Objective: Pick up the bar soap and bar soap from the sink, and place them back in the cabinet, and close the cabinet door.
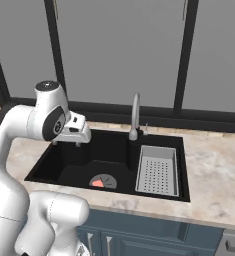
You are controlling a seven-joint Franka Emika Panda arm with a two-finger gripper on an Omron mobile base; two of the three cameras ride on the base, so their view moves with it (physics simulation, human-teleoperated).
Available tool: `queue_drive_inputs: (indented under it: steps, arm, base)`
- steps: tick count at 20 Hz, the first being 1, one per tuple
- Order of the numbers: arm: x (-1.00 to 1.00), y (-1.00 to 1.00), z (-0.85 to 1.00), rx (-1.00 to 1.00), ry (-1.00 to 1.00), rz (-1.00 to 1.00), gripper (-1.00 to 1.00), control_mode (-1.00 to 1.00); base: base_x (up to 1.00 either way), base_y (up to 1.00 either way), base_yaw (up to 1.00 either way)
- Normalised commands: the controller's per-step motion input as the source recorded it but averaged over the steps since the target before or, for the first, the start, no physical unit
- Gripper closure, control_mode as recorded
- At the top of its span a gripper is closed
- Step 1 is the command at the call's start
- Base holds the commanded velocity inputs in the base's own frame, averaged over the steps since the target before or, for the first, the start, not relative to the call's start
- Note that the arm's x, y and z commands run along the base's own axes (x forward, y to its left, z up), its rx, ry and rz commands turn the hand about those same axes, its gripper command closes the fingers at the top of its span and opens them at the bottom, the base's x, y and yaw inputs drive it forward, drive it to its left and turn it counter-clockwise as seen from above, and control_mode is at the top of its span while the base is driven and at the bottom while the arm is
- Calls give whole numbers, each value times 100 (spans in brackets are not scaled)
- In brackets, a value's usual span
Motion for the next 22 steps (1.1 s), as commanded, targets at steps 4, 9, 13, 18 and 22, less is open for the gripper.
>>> queue_drive_inputs:
  steps: [4, 9, 13, 18, 22]
  arm:
    - [5, 0, -28, 0, 9, 3, -100, -100]
    - [10, 0, -27, 0, 9, 2, -100, -100]
    - [24, 0, -26, 0, 4, 1, -100, -100]
    - [32, 0, -19, 0, 3, 1, -100, -100]
    - [34, 0, -18, 0, 3, 0, -100, -100]
  base:
    - [0, 0, 0]
    - [0, 0, 0]
    - [0, 0, 0]
    - [0, 0, 0]
    - [0, 0, 0]
